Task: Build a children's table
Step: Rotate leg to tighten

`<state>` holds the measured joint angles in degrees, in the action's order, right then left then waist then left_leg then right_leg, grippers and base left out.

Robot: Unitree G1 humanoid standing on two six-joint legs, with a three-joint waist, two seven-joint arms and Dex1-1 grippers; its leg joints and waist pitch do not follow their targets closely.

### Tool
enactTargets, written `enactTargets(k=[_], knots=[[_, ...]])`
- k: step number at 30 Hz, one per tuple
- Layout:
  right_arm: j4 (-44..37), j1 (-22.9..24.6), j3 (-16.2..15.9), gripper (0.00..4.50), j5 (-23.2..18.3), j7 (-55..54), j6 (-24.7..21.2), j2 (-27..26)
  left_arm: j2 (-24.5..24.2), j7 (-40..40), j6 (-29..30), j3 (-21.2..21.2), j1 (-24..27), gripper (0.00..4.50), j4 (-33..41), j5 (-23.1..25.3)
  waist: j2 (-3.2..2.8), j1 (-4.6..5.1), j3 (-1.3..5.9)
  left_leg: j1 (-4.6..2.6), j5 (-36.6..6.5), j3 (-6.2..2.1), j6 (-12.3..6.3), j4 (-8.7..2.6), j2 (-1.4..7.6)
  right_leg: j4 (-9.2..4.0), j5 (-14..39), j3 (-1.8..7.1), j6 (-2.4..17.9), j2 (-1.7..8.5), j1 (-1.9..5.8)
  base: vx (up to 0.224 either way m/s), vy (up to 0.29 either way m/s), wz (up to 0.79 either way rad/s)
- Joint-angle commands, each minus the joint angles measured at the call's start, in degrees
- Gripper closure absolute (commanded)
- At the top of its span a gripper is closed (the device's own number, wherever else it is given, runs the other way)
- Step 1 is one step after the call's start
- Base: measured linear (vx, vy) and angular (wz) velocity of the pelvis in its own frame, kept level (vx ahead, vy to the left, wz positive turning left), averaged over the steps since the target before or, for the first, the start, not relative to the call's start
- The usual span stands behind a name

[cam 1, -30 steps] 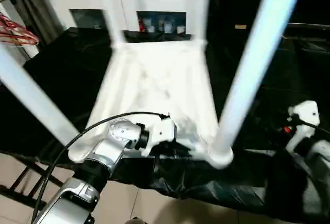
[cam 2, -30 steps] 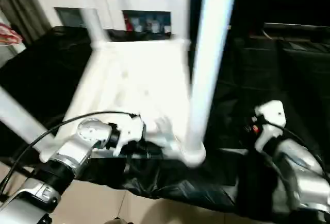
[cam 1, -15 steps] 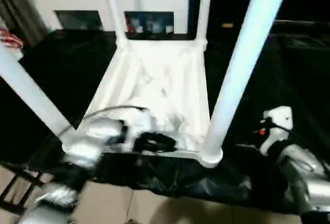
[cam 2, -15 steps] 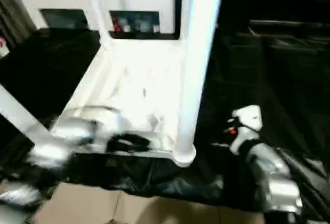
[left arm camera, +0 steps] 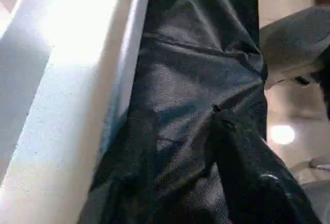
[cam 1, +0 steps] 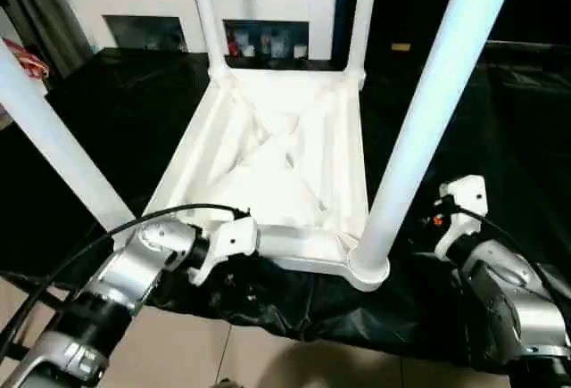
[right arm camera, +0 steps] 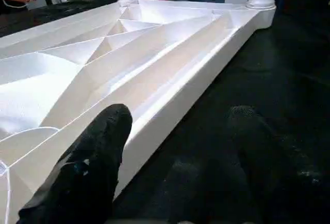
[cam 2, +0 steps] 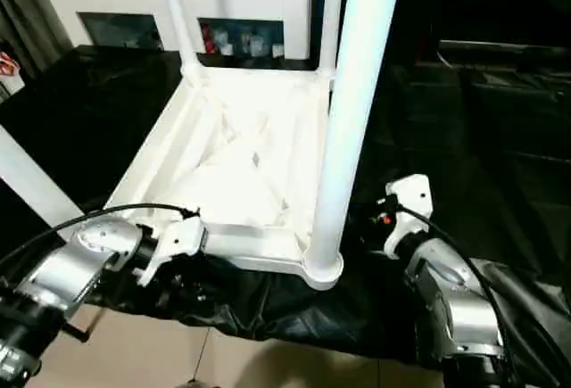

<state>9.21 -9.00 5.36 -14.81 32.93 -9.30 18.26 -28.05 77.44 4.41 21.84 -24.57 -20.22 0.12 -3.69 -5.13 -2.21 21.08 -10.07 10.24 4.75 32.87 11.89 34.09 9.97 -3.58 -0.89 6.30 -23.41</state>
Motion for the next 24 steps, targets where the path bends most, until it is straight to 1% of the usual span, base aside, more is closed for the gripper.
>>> enactTargets(k=[1,2,3,5,6,8,9,10,11,12,14,15,16,17,18,19,20,21,22,23,24], knots=[[-1.9,0.2,-1.2,1.12,0.1,0.7,-0.4,-0.1,-1.2,-2.5,-0.1,-1.5,-2.3,2.19,-1.0,0.5,1.04,0.00,3.57,-0.19,-10.8,0.22,-2.72,-3.52,0.35,-3.38,10.6,1.59,10.9,1.16,2.97,0.000,0.000,0.00],[-2.7,0.7,-1.6,1.12,-0.1,1.0,-0.6,-0.3,-1.6,-2.9,0.0,-2.0,-2.6,2.10,-1.2,0.4,0.89,-0.04,3.56,-0.23,-11.0,0.23,-2.73,-3.50,0.33,-3.40,10.6,1.59,11.1,1.15,2.92,0.000,0.000,0.00],[-3.2,1.0,-1.8,1.12,-0.2,1.2,-0.7,-0.5,-1.9,-3.3,-0.2,-2.3,-2.8,2.01,-1.4,0.4,0.99,-0.03,3.52,-0.15,-11.5,0.20,-2.68,-3.53,0.34,-3.41,11.1,1.59,11.0,1.19,3.04,0.000,0.000,0.00],[-4.2,1.5,-2.4,1.12,-0.8,2.1,-1.1,-0.8,-2.3,-3.7,-0.6,-2.9,-3.1,1.92,-2.3,0.7,0.96,-0.05,3.51,-0.19,-12.0,0.17,-2.69,-3.57,0.33,-3.51,11.8,1.57,10.8,1.22,3.00,0.000,0.000,0.00],[-4.7,1.8,-2.9,1.12,-1.0,2.5,-1.3,-0.9,-2.4,-3.9,-0.8,-3.2,-3.4,1.84,-2.8,0.7,0.67,-0.10,3.52,-0.27,-12.2,0.13,-2.47,-3.60,0.35,-3.49,12.0,1.56,10.9,1.21,2.92,0.000,0.000,0.00],[-5.6,2.5,-4.0,1.12,-1.3,3.5,-1.1,-1.1,-2.2,-4.4,-2.0,-4.0,-4.1,1.67,-4.4,0.7,0.69,-0.04,3.49,-0.23,-12.7,0.08,-2.20,-3.66,0.34,-3.52,11.9,1.54,11.0,1.14,2.93,0.000,0.000,0.00],[-5.4,2.5,-4.2,1.12,-0.9,3.1,-0.8,-1.4,-1.9,-4.5,-2.3,-4.3,-4.4,1.58,-4.8,0.4,0.54,-0.08,3.55,-0.27,-12.9,0.03,-2.04,-3.66,0.38,-3.43,11.6,1.53,11.2,1.19,2.95,0.000,0.000,0.00],[-5.0,2.3,-4.2,1.12,-0.6,2.4,-0.4,-1.7,-1.7,-4.4,-2.3,-4.6,-4.5,1.47,-4.7,0.0,0.64,-0.03,3.54,-0.22,-12.8,0.07,-1.98,-3.66,0.35,-3.47,11.3,1.57,11.3,1.22,2.94,0.000,0.000,0.00],[-4.3,2.0,-3.6,1.12,-0.4,1.4,0.1,-2.1,-1.4,-4.2,-1.4,-4.8,-4.4,1.37,-3.8,-1.0,0.52,-0.08,3.57,-0.28,-13.0,0.05,-1.73,-3.67,0.39,-3.44,11.0,1.57,11.5,1.26,2.93,0.000,0.000,0.00],[-4.0,1.8,-3.4,1.12,-0.5,1.0,0.2,-2.2,-1.2,-4.4,-1.3,-4.9,-4.4,1.30,-3.7,-1.3,-0.06,-0.20,3.61,-0.33,-13.1,-0.05,-1.49,-3.68,0.38,-3.27,10.6,1.54,11.8,1.31,2.94,0.000,0.000,0.00],[-3.7,1.4,-2.3,1.12,-0.5,-0.4,0.4,-2.4,-1.1,-5.1,-0.7,-5.5,-3.8,1.14,-2.5,-2.4,0.10,-0.08,3.63,-0.39,-13.3,0.01,-1.35,-3.63,0.37,-3.32,9.5,1.54,12.3,1.19,2.93,0.000,0.000,0.00],[-3.6,1.4,-1.7,1.12,-0.6,-1.0,0.4,-2.5,-1.1,-5.4,-0.3,-5.9,-3.3,1.03,-1.8,-3.0,-0.13,-0.13,3.69,-0.42,-13.4,0.02,-1.26,-3.57,0.38,-3.20,8.4,1.55,12.7,1.19,2.95,0.000,0.000,0.00],[-4.0,1.6,-0.7,1.12,-0.5,-2.5,-0.2,-2.6,-1.3,-6.1,0.6,-7.1,-2.1,0.95,0.1,-4.2,-0.71,-0.18,3.71,-0.42,-13.7,-0.05,-1.12,-3.59,0.35,-3.09,7.8,1.50,12.9,1.18,3.02,0.000,0.000,0.00],[-4.1,1.7,-0.5,1.12,-0.5,-3.0,-0.4,-2.6,-1.3,-6.3,0.9,-7.5,-1.8,0.95,0.6,-4.6,-0.40,-0.05,3.64,-0.30,-13.8,-0.04,-1.06,-3.62,0.39,-3.12,7.5,1.49,13.1,1.22,3.11,0.000,0.000,0.00],[-4.5,2.0,0.1,1.12,-0.4,-4.2,-1.0,-2.7,-1.2,-6.8,1.8,-8.5,-0.9,0.95,1.9,-5.5,-0.28,-0.09,3.75,-0.30,-13.5,-0.09,-1.04,-3.59,0.39,-2.99,7.1,1.45,13.3,1.23,3.26,0.000,0.000,0.00],[-6.3,3.6,2.3,0.95,0.2,-8.4,-2.7,-3.1,0.2,-11.1,4.6,-13.0,2.2,0.91,6.8,-8.9,0.05,-0.04,3.61,-0.10,-13.0,-0.07,-1.00,-3.65,0.54,-2.78,6.6,1.47,13.6,1.25,3.33,0.000,0.000,0.00],[-7.5,4.6,3.2,0.95,0.2,-10.0,-3.3,-3.5,1.2,-14.1,5.4,-15.0,3.4,0.91,8.7,-9.8,0.04,-0.10,3.59,-0.07,-13.2,-0.03,-1.36,-3.60,0.46,-2.94,7.1,1.42,13.6,1.26,3.33,0.000,0.000,0.00],[-7.5,4.6,3.2,0.79,0.2,-10.0,-3.3,-3.5,1.2,-14.1,5.4,-15.0,3.4,0.90,8.7,-9.8,-0.14,-0.22,3.59,-0.37,-14.0,0.10,-1.64,-3.52,0.43,-3.32,9.1,1.39,13.2,1.17,3.03,0.000,0.000,0.00],[-9.8,6.4,4.0,0.75,0.4,-11.9,-3.8,-4.1,3.2,-19.2,5.9,-17.8,5.1,0.90,11.0,-10.0,0.48,-0.10,3.47,-0.30,-14.3,0.17,-1.85,-3.55,0.34,-3.57,10.5,1.35,12.7,1.07,2.98,0.000,0.000,0.00],[-15.3,10.4,4.2,0.75,0.4,-13.5,-4.1,-5.4,8.1,-30.7,5.4,-22.7,8.6,0.90,14.7,-8.9,0.52,-0.07,3.29,0.19,-14.1,0.12,-1.92,-3.61,0.49,-3.41,11.1,1.40,12.1,1.07,3.27,0.000,0.000,0.00],[-17.7,12.1,4.0,0.52,0.9,-14.3,-4.0,-5.9,10.1,-34.9,5.5,-24.5,10.4,0.90,16.6,-8.4,1.43,-0.12,3.11,0.13,-15.0,0.18,-2.38,-3.60,0.71,-3.98,13.7,1.33,10.5,1.20,3.20,0.000,0.000,0.00]])
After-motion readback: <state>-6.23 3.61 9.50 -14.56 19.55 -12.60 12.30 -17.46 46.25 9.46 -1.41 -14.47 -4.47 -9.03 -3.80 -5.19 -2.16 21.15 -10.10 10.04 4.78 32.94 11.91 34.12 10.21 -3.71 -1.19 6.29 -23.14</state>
